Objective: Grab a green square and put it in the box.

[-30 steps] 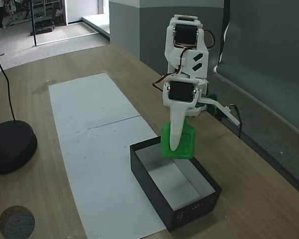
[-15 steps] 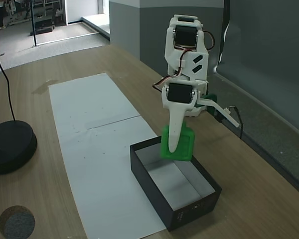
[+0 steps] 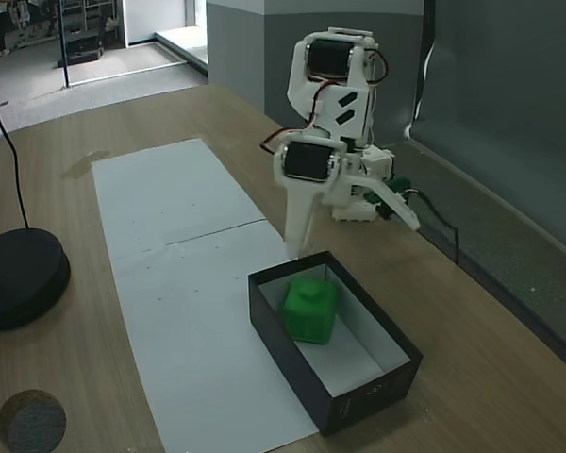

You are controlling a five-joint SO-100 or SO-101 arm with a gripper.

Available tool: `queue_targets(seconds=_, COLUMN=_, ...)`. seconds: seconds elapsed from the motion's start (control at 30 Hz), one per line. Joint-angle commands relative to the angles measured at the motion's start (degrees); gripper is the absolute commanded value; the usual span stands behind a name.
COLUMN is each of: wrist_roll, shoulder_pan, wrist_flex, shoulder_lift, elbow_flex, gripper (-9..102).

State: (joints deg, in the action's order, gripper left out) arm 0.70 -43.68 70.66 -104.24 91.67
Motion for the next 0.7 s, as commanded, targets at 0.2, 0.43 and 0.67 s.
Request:
queue_targets(seconds=0.2, wrist_roll=0.7, shoulder_pan=29.36, wrist_flex=6.24, shoulder_lift=-34.1, elbow_flex=0.62, gripper=3)
queue_targets(seconds=0.43, wrist_roll=0.09, shoulder_pan=55.55, wrist_flex=5.54, shoulder_lift=-66.88, elbow_flex=23.2, gripper=3)
queue_targets(seconds=0.67, wrist_roll=-7.03, shoulder_pan=56.07, wrist_flex=5.54, shoulder_lift=-90.53, elbow_flex=38.67, gripper=0)
